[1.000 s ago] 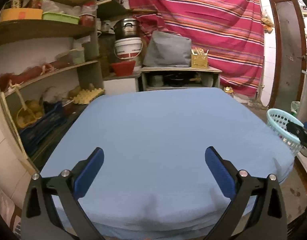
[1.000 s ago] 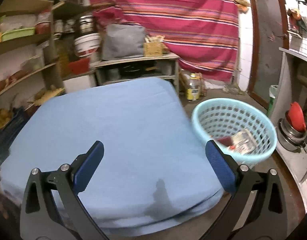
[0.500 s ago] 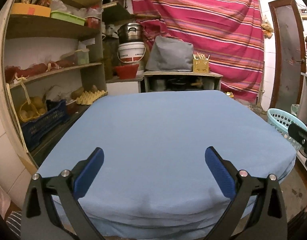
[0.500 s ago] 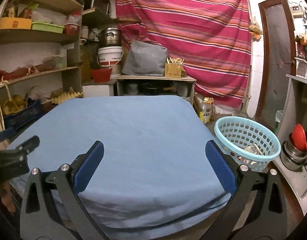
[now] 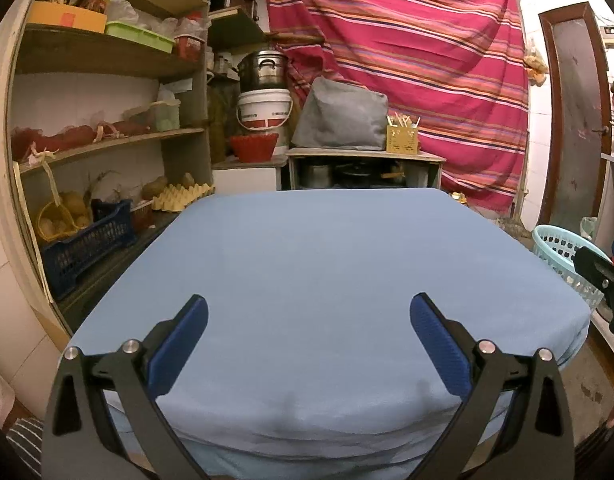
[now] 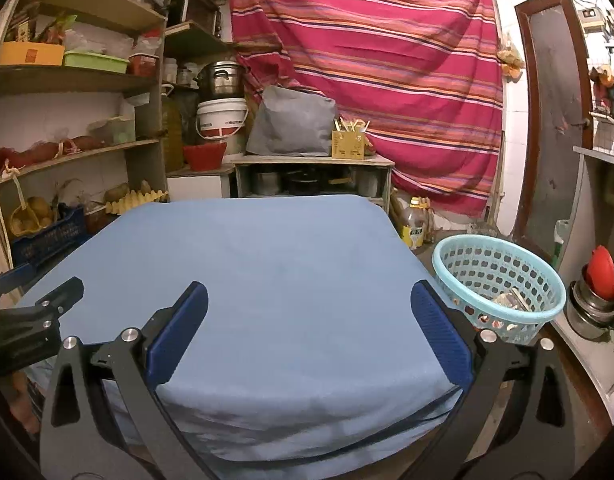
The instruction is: Collect trash
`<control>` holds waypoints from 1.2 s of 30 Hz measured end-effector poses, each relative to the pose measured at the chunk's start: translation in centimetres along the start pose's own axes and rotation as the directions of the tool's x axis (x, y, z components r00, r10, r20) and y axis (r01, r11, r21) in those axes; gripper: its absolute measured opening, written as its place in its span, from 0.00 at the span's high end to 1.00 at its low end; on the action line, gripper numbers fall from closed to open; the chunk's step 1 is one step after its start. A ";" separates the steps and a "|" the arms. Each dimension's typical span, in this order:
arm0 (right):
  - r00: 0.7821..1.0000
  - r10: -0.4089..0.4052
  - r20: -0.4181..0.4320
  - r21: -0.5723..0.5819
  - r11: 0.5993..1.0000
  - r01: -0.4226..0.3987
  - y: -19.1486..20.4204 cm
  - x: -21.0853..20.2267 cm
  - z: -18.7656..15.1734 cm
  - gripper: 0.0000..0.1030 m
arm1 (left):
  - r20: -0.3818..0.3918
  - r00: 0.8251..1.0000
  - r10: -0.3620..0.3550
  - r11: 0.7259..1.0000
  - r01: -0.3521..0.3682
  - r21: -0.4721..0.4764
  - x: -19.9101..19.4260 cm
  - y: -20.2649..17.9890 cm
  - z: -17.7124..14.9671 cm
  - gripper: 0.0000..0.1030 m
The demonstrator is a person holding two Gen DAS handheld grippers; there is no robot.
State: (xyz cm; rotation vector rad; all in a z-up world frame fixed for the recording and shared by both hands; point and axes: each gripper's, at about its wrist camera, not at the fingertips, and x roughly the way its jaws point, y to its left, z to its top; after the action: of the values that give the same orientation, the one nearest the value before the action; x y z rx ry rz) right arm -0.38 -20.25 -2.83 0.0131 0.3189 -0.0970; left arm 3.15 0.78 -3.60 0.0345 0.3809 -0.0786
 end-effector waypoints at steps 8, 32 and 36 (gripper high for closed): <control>1.000 -0.005 0.011 0.000 1.000 0.005 0.0 -0.1 0.2 0.04 | 0.013 1.000 0.000 1.000 -0.001 0.006 0.0 -0.1 0.0 0.04; 1.000 -0.004 0.010 -0.007 1.000 0.004 0.2 0.1 0.5 0.04 | 0.025 0.999 0.035 0.999 -0.035 -0.011 -0.3 -0.5 -0.4 0.04; 1.000 -0.005 0.011 -0.008 1.000 0.005 0.2 0.0 0.4 0.04 | 0.024 0.999 0.033 0.999 -0.032 -0.011 -0.3 -0.5 -0.3 0.04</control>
State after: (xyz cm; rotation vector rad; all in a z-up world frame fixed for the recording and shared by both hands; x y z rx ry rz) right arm -0.20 -20.04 -2.46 0.0039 0.3083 -0.1009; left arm 2.71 0.31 -3.80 0.0294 0.3564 -0.0450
